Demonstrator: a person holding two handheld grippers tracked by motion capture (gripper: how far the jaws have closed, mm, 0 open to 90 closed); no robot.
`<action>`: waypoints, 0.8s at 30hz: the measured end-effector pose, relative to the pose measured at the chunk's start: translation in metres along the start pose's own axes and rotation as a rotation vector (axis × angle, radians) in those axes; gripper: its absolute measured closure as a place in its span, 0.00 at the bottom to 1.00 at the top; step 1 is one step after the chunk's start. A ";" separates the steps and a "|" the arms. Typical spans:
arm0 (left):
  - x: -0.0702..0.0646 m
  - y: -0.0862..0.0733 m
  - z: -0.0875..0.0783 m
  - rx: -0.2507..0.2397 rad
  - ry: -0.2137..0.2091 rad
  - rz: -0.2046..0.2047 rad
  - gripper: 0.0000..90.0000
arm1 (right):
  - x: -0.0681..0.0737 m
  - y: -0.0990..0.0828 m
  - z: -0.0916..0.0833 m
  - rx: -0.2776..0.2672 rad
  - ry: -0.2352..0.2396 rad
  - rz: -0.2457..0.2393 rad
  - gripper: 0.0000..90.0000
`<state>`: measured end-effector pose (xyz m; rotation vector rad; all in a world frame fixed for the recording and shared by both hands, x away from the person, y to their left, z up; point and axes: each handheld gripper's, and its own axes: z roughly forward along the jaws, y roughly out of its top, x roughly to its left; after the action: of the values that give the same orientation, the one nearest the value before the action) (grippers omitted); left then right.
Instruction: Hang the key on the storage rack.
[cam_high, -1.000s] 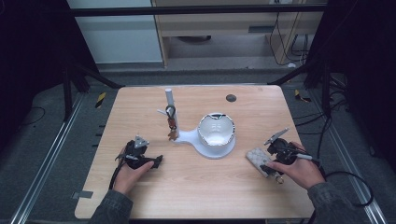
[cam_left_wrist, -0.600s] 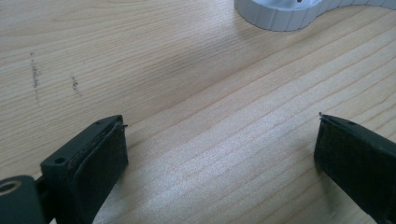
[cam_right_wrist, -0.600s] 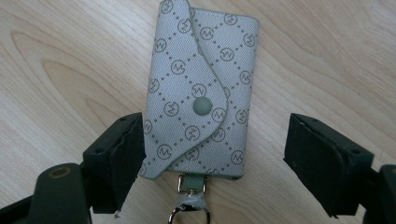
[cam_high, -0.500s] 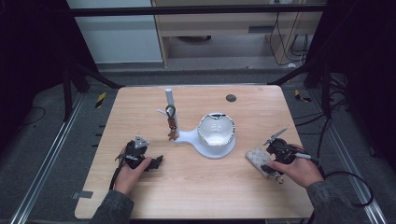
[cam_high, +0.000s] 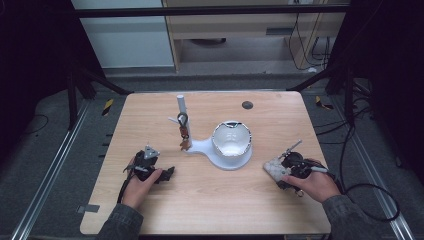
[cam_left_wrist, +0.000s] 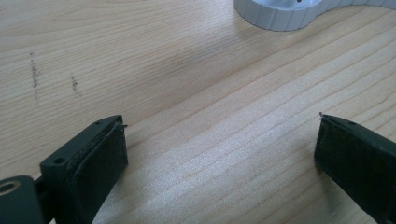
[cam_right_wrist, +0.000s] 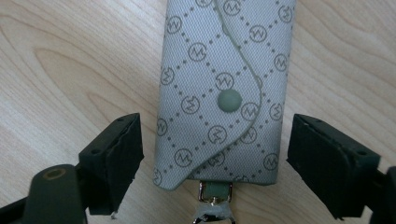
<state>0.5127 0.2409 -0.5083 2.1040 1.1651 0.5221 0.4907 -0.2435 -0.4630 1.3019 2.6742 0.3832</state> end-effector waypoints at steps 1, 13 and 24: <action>0.000 0.000 0.000 0.000 0.000 0.000 0.02 | 0.000 -0.001 0.000 0.001 -0.001 0.005 0.22; 0.000 0.000 0.000 0.001 -0.001 0.001 0.02 | -0.002 -0.005 0.004 0.016 0.014 0.018 0.24; 0.000 0.000 0.000 0.001 -0.001 0.002 0.02 | -0.002 -0.005 0.007 0.023 0.013 0.019 0.26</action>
<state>0.5128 0.2408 -0.5083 2.1061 1.1633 0.5212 0.4898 -0.2474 -0.4714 1.3367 2.6865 0.3662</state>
